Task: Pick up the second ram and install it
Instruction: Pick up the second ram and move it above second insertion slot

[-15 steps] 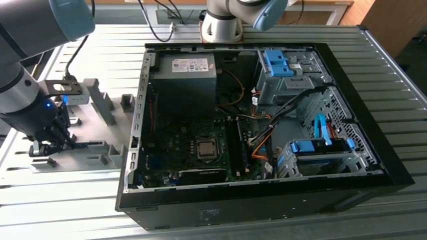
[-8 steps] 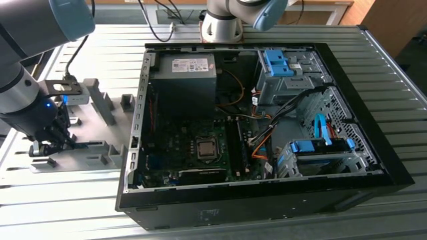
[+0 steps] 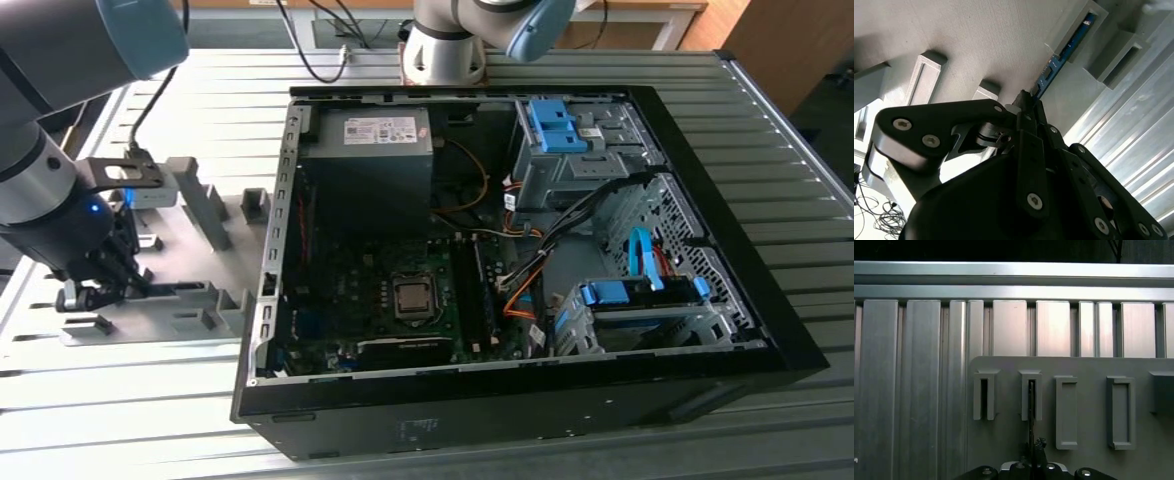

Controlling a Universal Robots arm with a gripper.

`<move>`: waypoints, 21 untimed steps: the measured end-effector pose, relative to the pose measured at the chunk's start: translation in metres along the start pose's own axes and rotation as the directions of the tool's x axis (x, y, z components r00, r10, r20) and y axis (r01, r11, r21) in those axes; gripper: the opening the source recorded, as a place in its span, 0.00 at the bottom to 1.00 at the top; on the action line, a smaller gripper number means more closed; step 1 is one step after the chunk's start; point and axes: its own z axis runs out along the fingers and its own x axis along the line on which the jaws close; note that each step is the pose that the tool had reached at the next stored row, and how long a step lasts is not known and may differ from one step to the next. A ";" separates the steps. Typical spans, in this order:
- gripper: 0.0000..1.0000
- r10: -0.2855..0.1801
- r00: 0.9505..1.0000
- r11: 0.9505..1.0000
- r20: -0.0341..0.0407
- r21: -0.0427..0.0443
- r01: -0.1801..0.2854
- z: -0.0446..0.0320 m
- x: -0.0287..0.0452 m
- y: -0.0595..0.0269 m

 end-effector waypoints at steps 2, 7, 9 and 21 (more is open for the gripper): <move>0.14 0.000 1.000 1.000 0.000 0.000 0.000 -0.0020 -0.0001 0.0000; 0.14 0.000 1.000 1.000 0.000 0.000 0.000 -0.0051 -0.0002 0.0000; 0.14 0.000 1.000 1.000 0.000 0.000 0.000 -0.0060 -0.0002 0.0000; 0.14 0.000 1.000 1.000 0.000 0.000 0.000 -0.0102 -0.0004 0.0001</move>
